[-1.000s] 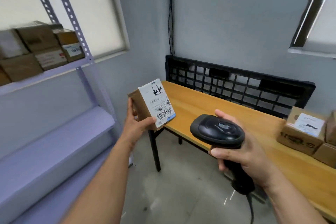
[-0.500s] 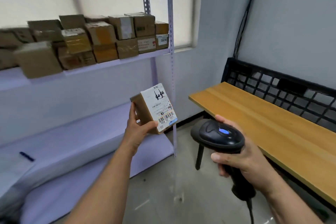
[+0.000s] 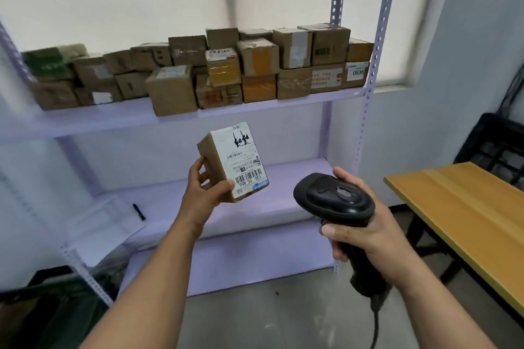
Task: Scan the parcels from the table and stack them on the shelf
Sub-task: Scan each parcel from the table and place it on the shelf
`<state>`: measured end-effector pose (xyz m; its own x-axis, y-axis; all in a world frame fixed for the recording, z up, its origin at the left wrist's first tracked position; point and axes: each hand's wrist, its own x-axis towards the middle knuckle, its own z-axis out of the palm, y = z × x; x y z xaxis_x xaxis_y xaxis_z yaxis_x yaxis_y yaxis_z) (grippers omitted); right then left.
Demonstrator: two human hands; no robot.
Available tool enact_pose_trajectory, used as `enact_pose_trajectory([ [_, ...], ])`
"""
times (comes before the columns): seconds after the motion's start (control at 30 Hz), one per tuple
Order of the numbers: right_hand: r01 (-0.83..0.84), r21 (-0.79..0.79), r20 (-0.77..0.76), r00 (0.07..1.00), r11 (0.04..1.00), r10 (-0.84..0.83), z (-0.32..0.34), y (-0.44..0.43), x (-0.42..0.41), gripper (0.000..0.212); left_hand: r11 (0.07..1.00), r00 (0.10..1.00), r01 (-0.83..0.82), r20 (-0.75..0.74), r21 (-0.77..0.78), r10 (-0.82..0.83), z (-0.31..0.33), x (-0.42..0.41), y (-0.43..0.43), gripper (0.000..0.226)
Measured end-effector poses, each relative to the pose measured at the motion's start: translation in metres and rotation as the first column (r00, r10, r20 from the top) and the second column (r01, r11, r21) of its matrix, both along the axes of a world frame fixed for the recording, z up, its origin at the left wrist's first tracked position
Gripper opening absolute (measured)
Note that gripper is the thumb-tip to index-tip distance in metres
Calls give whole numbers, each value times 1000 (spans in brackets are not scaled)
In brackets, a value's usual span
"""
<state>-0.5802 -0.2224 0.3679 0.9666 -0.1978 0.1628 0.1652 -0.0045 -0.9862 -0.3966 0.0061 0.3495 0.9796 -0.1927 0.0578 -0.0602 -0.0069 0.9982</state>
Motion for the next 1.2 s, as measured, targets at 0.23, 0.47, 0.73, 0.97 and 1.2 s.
enact_pose_trajectory([
  [0.23, -138, -4, 27, 990, 990, 138, 9, -2, 74, 93, 975, 973, -223, 62, -19, 223, 24, 45, 31, 55],
  [0.47, -212, -51, 44, 976, 976, 215, 13, 18, 134, 90, 922, 918, -385, 88, -33, 387, 45, 89, 65, 45],
  [0.73, -171, -91, 52, 983, 981, 176, 26, 72, 203, 90, 892, 888, -448, 86, -59, 451, 77, 177, 134, 47],
  [0.97, -85, -100, 58, 994, 991, 92, 30, 129, 261, 90, 948, 948, -318, 40, 13, 317, 95, 274, 179, 45],
  [1.2, 36, -81, 52, 998, 996, -32, 22, 160, 293, 88, 985, 988, -154, -14, 72, 156, 91, 343, 169, 48],
])
